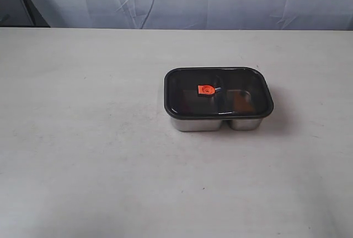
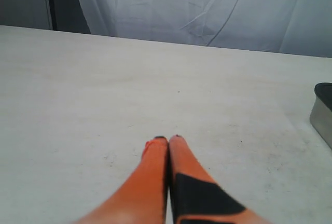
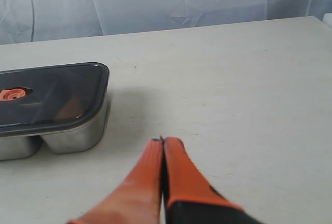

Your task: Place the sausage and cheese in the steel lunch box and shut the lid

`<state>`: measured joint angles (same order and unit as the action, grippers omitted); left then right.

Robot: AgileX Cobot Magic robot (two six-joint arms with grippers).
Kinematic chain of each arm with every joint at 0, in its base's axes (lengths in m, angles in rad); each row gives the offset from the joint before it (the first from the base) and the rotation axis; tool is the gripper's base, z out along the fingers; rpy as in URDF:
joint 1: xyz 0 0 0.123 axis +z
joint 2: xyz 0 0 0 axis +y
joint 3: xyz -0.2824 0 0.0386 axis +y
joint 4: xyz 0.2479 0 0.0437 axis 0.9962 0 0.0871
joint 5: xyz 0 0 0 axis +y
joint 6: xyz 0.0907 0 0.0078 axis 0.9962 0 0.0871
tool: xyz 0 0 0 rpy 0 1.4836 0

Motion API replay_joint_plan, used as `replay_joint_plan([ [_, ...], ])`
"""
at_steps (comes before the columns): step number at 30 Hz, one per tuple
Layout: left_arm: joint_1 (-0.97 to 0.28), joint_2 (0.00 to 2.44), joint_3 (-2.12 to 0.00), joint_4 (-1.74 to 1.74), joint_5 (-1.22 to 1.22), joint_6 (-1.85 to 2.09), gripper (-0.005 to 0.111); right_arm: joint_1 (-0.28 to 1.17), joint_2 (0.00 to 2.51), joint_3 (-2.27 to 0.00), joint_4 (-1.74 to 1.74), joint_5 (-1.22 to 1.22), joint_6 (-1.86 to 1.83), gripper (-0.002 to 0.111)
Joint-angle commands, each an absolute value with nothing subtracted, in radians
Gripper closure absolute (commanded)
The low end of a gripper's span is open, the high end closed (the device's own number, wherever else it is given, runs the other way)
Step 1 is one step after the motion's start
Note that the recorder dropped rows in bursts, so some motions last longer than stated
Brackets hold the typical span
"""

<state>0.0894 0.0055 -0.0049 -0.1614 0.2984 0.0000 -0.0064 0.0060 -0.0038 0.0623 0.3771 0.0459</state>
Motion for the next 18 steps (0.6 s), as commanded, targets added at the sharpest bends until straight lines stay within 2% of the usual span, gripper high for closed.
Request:
replay_joint_plan([
  [1,0.092,0.000,0.000,-0.149,0.262,0.000,0.107,-0.011,0.000,0.000,0.057,0.367,0.045,0.109],
  [18,0.092,0.000,0.000,-0.140,0.252,0.000,0.107,-0.011,0.000,0.000,0.057,0.367,0.045,0.109],
])
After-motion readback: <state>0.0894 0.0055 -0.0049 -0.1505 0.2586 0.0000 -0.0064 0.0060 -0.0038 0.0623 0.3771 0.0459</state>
